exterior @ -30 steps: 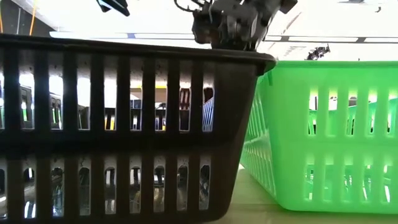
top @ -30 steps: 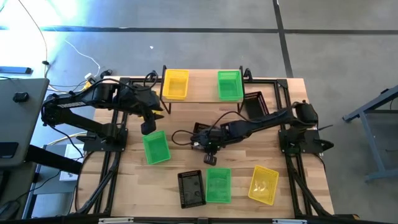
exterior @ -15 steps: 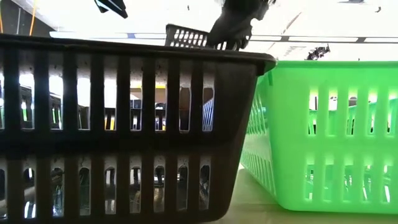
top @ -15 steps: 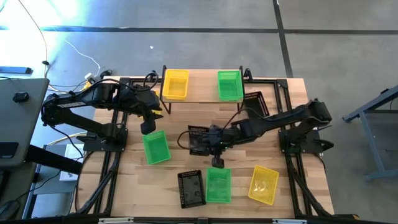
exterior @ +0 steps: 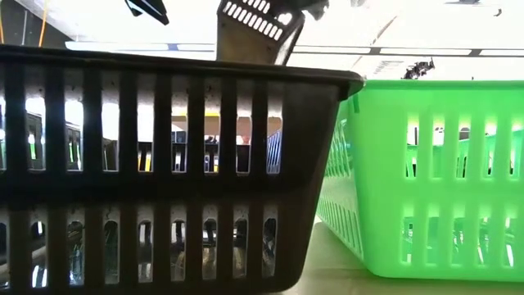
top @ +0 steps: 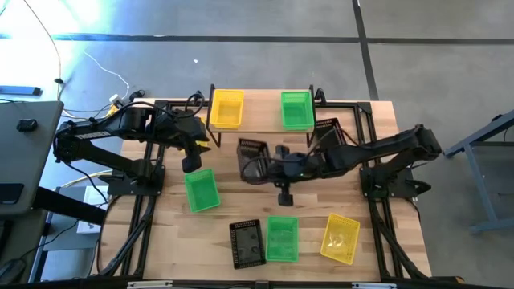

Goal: Stack baskets on shelf by color
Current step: Put the top left black bin on the shelf

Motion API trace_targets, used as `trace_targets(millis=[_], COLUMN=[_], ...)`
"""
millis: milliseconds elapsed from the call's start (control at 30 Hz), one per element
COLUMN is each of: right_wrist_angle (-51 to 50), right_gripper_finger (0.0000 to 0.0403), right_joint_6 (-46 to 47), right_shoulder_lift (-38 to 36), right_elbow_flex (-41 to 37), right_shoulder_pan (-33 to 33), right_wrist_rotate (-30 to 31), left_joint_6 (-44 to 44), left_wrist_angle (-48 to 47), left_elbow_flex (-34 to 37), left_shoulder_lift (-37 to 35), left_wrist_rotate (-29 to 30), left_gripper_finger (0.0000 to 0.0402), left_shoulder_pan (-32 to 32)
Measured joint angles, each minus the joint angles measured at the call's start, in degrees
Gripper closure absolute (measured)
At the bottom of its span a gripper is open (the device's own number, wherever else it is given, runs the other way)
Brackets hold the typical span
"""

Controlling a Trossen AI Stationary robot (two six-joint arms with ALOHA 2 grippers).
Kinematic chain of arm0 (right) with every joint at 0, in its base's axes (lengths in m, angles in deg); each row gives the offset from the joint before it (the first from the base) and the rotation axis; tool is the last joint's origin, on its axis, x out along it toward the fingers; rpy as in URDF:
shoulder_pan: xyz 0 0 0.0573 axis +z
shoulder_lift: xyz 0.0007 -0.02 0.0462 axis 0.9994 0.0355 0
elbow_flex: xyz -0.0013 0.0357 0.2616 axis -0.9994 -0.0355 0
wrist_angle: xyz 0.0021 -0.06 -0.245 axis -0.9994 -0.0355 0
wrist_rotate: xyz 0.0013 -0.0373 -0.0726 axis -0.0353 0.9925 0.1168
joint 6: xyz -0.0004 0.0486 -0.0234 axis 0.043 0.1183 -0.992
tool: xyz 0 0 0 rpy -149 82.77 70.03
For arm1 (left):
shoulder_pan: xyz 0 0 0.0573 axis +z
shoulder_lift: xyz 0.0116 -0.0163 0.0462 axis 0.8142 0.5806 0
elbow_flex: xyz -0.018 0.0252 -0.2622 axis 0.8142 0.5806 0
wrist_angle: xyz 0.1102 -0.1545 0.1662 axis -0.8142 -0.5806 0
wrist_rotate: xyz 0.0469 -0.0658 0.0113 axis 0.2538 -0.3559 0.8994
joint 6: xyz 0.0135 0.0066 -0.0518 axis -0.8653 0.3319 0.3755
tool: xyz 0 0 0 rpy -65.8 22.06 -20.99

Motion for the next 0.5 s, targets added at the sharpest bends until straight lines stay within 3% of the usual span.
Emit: trace_targets(millis=[500], right_wrist_angle=[5.5], right_gripper_finger=[0.0403], right_joint_6=[-22.2], right_shoulder_lift=[-2.7], right_elbow_flex=[0.0], right_shoulder_pan=[-8.2], right_wrist_rotate=[11.5], left_joint_6=[7.6], left_wrist_angle=[0.0], left_elbow_flex=[0.0], left_shoulder_lift=[0.0], left_wrist_rotate=[0.7], left_gripper_finger=[0.0268], left_shoulder_pan=[0.0])
